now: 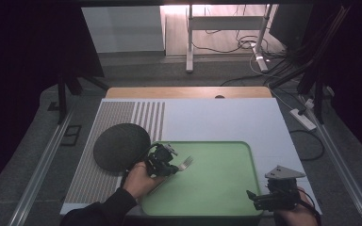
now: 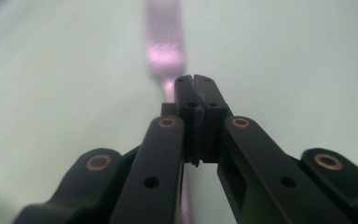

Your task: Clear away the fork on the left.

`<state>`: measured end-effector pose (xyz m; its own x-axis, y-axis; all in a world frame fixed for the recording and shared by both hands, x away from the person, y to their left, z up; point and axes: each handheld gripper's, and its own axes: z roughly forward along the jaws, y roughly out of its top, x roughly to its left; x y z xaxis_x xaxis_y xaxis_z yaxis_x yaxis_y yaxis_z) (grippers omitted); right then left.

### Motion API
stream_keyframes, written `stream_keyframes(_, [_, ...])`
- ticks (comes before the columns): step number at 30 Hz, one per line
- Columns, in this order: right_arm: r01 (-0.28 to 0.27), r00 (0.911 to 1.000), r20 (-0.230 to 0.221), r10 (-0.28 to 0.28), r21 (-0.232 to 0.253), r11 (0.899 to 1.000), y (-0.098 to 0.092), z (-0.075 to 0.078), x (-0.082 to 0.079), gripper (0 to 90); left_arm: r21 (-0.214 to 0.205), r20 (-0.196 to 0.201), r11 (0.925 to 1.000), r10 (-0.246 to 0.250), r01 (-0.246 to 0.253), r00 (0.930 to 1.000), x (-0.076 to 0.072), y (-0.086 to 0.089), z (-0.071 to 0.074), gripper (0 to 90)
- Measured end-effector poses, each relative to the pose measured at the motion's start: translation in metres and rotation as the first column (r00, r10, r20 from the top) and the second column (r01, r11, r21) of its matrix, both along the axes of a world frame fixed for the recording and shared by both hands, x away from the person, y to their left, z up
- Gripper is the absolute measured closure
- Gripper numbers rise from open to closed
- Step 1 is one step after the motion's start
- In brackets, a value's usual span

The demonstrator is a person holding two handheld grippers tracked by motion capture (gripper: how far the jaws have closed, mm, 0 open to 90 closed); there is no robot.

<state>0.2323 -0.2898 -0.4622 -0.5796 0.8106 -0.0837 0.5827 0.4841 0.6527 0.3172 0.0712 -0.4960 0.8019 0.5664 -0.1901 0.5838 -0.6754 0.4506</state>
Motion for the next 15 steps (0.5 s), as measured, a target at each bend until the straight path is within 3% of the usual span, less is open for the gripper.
stream_keyframes(5, [0.0,1.0,0.0,0.0,0.001,1.0,0.0,0.0,0.0,0.0,0.057,-0.002,0.998,-0.025,0.025,0.9997,0.003,-0.013,-0.012,88.3])
stream_keyframes(6, [0.0,1.0,0.0,0.0,0.001,1.0,0.0,0.0,0.0,0.0,0.052,0.001,0.9984,-0.025,0.025,0.9997,0.004,-0.012,-0.012,88.3])
stream_keyframes(15, [-0.002,1.0,0.001,0.002,0.002,1.0,0.0,0.0,0.0,0.0,0.072,0.012,0.9949,0.07,-0.071,0.9975,0.014,0.007,-0.012,88.4])
